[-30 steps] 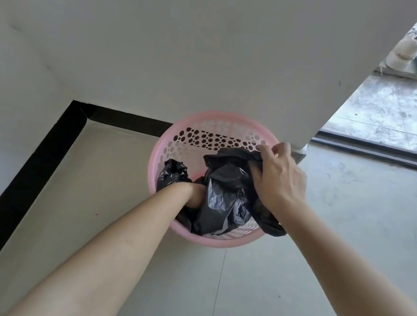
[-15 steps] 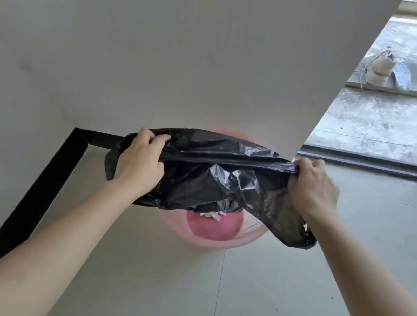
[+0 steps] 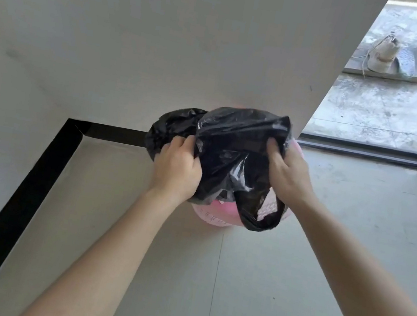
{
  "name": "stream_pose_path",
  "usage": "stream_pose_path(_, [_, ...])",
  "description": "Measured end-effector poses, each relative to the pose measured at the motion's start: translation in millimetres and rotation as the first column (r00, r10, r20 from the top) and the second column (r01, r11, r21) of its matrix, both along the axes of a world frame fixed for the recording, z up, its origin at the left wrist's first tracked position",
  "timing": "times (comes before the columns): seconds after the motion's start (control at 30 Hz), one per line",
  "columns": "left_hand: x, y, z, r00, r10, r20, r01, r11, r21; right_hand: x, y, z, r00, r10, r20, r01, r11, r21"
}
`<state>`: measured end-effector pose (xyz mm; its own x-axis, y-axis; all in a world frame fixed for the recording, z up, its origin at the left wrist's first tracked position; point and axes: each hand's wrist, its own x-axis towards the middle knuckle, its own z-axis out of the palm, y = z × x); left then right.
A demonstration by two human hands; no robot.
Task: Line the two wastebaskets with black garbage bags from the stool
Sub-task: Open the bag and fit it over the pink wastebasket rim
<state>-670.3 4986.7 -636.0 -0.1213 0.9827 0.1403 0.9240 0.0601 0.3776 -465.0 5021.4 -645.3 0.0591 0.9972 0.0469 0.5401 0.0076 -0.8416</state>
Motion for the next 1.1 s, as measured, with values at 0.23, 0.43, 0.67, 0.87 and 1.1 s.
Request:
stream_pose_path(0.23, [19,-8,-33,0.751,-0.472,-0.461,0.159,0.808,-0.568,25,-7,-23,0.738,-0.123,0.663,0.118,0.992,0.053])
stream_pose_path(0.43, [15,-1,-38,0.922,-0.387,-0.022,0.274,0.691,-0.669,28,-2,-31,0.797,0.044,0.602,0.036,0.992,-0.120])
stream_pose_path(0.67, [20,-17,-71,0.662,0.533,0.526,0.214,0.538,-0.815,16,-21,-38,0.719,0.474,0.508,-0.292,0.869,-0.399])
stream_pose_path(0.87, [-11,-30,-65,0.965,-0.257,0.051,0.171,0.471,-0.865,21,-26,-23,0.630,0.506,0.590,-0.382,0.862,-0.332])
stream_pose_path(1.1, [-62,-30,11,0.938,-0.130,0.322,0.262,0.874,-0.409,13,-17,-21,0.655,0.201,0.729,-0.282,0.959,-0.012])
